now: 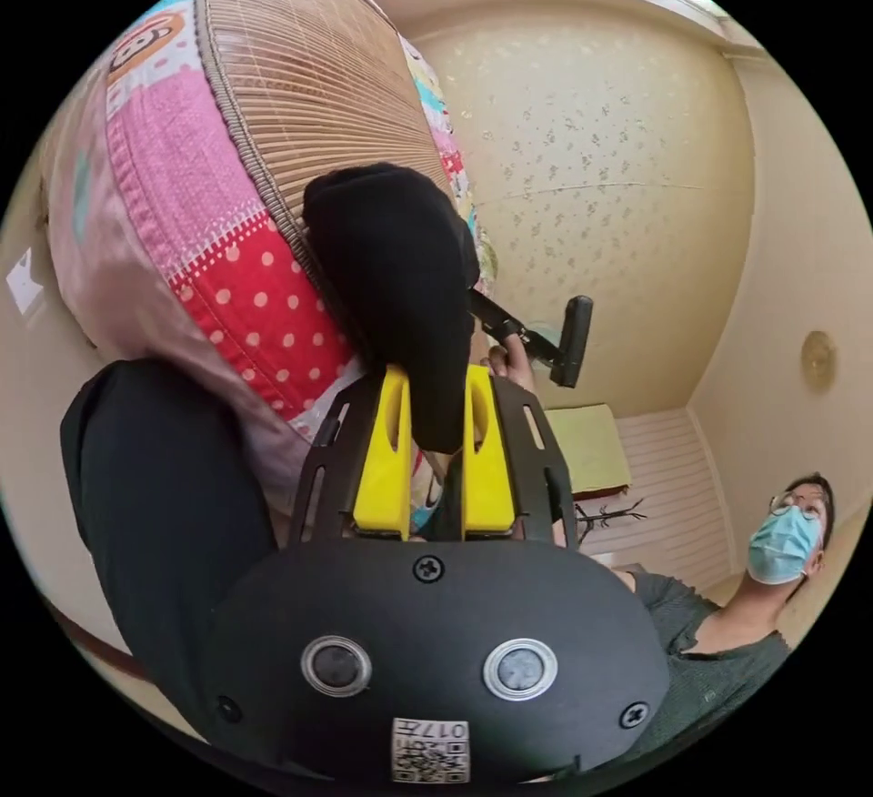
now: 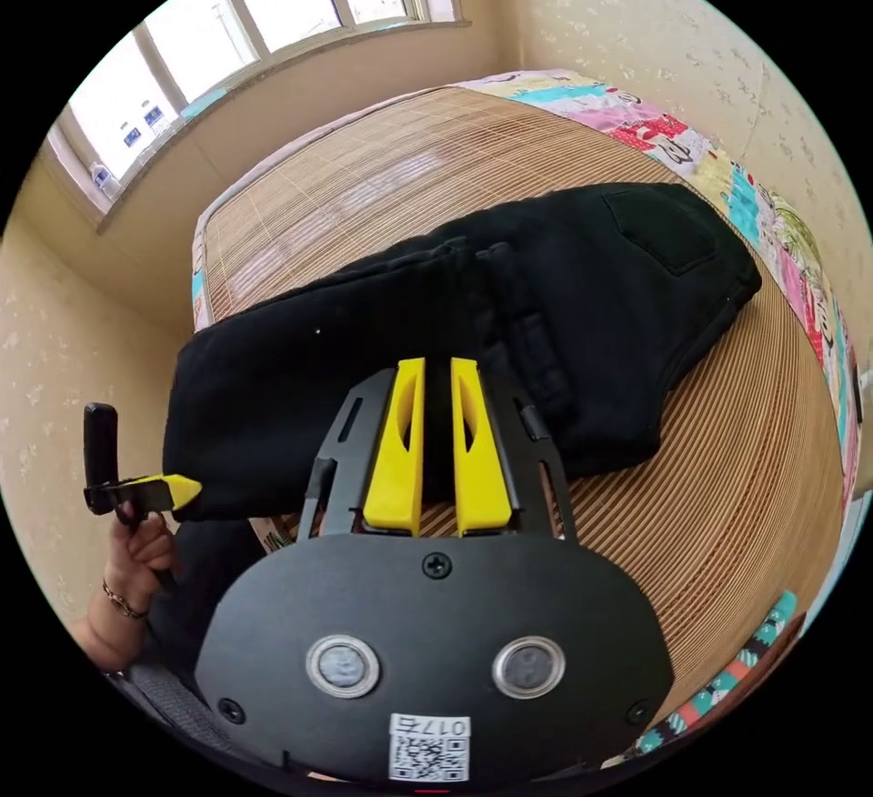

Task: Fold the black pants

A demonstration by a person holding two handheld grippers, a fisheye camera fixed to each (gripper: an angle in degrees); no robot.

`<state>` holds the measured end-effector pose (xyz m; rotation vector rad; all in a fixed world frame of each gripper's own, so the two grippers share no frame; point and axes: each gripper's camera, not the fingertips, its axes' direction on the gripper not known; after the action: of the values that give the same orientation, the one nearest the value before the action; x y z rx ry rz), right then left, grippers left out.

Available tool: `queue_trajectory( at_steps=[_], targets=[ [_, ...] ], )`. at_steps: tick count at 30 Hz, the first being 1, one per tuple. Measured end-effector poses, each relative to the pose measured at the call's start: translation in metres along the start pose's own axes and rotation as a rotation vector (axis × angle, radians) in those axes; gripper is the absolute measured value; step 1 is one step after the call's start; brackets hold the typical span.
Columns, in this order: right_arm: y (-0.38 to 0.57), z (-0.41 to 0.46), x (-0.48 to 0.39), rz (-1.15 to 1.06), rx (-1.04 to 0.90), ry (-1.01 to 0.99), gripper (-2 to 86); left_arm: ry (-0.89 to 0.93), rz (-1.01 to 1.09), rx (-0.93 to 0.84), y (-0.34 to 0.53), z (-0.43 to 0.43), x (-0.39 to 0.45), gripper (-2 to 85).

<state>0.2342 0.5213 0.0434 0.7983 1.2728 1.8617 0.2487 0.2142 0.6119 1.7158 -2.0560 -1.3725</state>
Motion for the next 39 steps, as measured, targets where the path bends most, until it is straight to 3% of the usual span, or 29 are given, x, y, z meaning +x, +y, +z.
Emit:
queue_trajectory(
  at_steps=[5, 8, 10, 12, 17, 20, 23, 28, 31, 36, 39],
  targets=[
    [0.016, -0.05, 0.011, -0.002, 0.207, 0.053, 4.3, 0.284, 0.043, 0.092, 0.015, -0.043, 0.003, 8.3],
    [0.011, -0.042, 0.016, -0.089, 0.081, -0.017, 1.9, 0.315, 0.113, 0.14, 0.028, -0.077, 0.017, 8.3],
    [0.004, -0.024, 0.016, -0.102, -0.055, -0.164, 1.2, 0.294, 0.139, 0.172, 0.033, -0.099, 0.028, 8.4],
    [0.011, -0.021, 0.011, -0.068, -0.052, -0.376, 0.7, 0.268, 0.184, 0.234, 0.038, -0.123, 0.043, 8.4],
    [0.025, -0.024, -0.035, -0.13, -0.134, -0.694, 0.5, 0.143, 0.369, 0.334, 0.044, -0.163, 0.115, 8.6],
    [0.026, -0.042, -0.064, -0.194, -0.195, -0.742, 0.7, 0.019, 0.439, 0.358, 0.043, -0.151, 0.153, 8.6],
    [0.011, -0.077, -0.051, -0.21, -0.225, -0.687, 1.1, 0.013, 0.451, 0.351, 0.033, -0.121, 0.172, 8.6],
    [0.01, -0.169, 0.084, 0.065, 0.088, -0.605, 5.5, -0.007, 0.486, 0.28, 0.007, -0.047, 0.197, 8.8],
    [0.035, -0.219, 0.183, 0.225, 0.305, -0.663, 10.2, -0.062, 0.5, 0.191, -0.012, 0.021, 0.2, 8.9],
    [0.089, -0.269, 0.281, 0.38, 0.65, -0.706, 13.1, -0.07, 0.363, 0.098, -0.027, 0.113, 0.17, 8.7],
    [0.082, -0.252, 0.287, 0.446, 0.566, -0.669, 12.3, -0.066, 0.352, 0.082, -0.02, 0.126, 0.158, 8.7]
  ],
)
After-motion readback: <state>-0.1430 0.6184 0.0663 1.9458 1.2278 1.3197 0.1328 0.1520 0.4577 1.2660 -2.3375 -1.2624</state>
